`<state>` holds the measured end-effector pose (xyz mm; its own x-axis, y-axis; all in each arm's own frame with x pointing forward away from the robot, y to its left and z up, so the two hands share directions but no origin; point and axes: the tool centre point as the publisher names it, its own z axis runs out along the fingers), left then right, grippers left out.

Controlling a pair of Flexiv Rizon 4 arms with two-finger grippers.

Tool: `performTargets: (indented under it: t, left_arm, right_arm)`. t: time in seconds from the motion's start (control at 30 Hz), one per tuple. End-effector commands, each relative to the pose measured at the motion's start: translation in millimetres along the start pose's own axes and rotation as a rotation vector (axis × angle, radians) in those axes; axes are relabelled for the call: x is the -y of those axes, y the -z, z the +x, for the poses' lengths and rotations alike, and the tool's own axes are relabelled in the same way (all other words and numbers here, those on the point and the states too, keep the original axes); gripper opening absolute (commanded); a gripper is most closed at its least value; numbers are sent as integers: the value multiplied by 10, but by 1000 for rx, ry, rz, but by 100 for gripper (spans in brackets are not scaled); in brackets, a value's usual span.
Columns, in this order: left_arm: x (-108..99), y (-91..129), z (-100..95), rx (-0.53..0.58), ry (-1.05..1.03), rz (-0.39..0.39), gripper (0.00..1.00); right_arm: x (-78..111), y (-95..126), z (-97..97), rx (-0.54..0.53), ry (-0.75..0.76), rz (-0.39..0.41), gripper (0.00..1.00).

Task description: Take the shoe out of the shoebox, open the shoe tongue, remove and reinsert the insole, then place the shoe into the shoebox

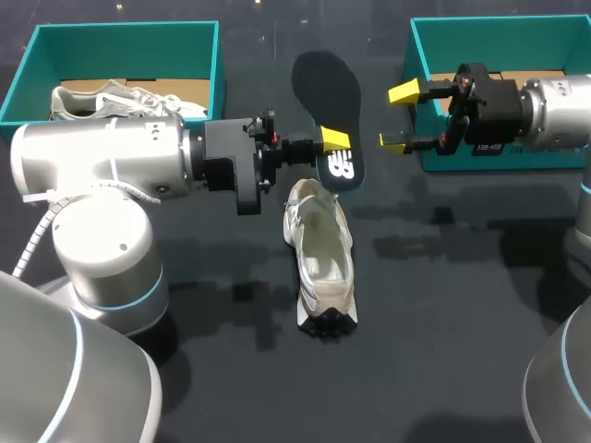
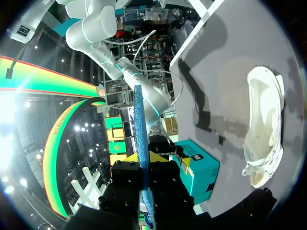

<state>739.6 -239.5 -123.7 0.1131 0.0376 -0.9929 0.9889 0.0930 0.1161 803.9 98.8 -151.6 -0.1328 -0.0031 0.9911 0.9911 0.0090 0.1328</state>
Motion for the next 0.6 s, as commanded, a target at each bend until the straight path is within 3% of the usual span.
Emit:
performTargets:
  t: [0.03,0.3,0.6]
  left_arm:
    - [-11,-92,99,-15,10,-7,0]
    - [-34,-234,265,8,2,-45,0]
    - [-34,-234,265,8,2,-45,0]
  right_arm:
    - [-59,-118,-45,0,5,15,100]
    - [-5,-325,-194,-47,-25,-17,100]
    - [-5,-325,-194,-47,-25,-17,100]
